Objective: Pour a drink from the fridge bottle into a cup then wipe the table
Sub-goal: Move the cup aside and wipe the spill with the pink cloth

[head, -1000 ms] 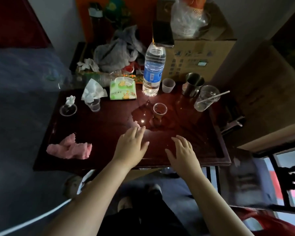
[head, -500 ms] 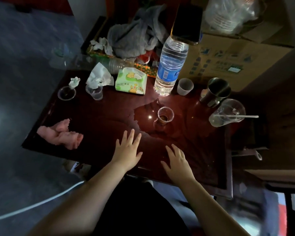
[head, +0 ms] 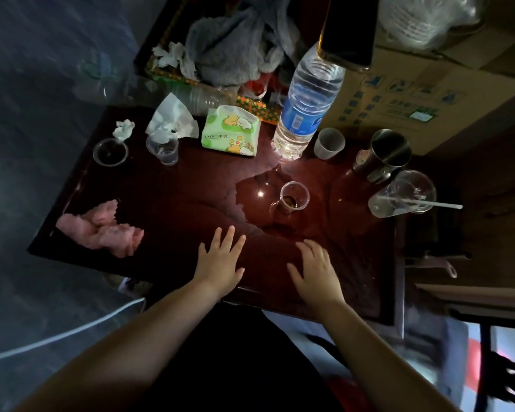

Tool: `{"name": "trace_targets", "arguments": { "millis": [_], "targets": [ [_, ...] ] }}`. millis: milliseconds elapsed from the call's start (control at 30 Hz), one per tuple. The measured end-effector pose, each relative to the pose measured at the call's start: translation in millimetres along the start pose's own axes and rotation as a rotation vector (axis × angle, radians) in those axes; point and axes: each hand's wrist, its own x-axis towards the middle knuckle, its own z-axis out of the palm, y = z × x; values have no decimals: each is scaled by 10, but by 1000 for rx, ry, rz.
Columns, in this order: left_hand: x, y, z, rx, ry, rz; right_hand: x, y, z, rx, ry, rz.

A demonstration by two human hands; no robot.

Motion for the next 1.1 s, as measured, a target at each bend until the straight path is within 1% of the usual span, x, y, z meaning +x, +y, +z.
{"name": "trace_targets", "arguments": {
  "millis": [100,167,200,333,433,533,800,1100],
  "targets": [
    [20,11,5,14,9,6,279,-112,-259,17,224,-72],
    [25,15,11,-8,9,6,494,-189,-431,9,279,-93],
    [26,13,14,-25,8,7,599,-226,-502,1,271,-98],
    [17,-5,9,-41,7,8,946,-279,-604,11,132,-75],
    [7,-11,2,-37,9,14,1088,-300,-613,33,65,-49],
    [10,-23,6,-27,7,17,1138,-333,-598,-40,29,-41],
    [33,1,11,-18,2,15,1177,-300,-593,-147,9,-67],
    [27,5,-5,-11,-7,15,1037,-88,-627,-132,9,-21]
  ]
}}
